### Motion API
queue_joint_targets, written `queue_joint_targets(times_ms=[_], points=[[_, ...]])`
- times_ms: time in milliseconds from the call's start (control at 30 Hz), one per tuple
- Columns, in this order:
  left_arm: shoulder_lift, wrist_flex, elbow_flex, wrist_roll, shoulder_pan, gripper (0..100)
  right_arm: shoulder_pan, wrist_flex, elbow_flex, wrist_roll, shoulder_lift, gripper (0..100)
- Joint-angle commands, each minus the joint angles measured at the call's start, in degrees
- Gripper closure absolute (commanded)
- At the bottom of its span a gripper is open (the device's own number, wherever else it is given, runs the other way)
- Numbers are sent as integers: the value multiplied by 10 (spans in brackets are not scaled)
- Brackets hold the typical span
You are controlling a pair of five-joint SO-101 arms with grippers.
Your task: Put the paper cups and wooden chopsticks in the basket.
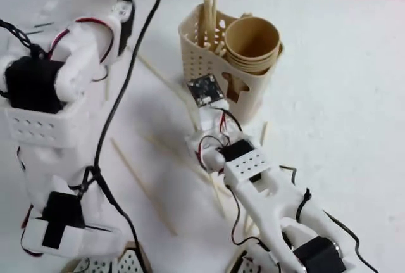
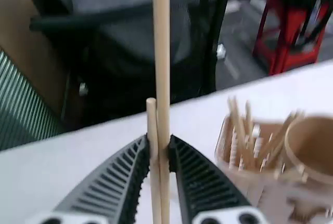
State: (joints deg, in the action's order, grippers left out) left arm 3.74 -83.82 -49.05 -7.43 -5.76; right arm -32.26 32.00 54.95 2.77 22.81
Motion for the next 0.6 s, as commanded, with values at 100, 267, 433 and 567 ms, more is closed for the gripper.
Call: queue_joint_targets(times_ms=[100, 267, 433, 567], points=[[26, 126, -17, 49, -60, 978, -3, -22, 1, 1, 20, 981], [24, 187, -16, 49, -117, 978, -3, -23, 1, 1, 20, 981], [21, 242, -15, 49, -151, 978, -3, -23, 0, 1, 20, 981], [-28, 278, -16, 49, -164, 978, 0, -23, 0, 1, 20, 981]])
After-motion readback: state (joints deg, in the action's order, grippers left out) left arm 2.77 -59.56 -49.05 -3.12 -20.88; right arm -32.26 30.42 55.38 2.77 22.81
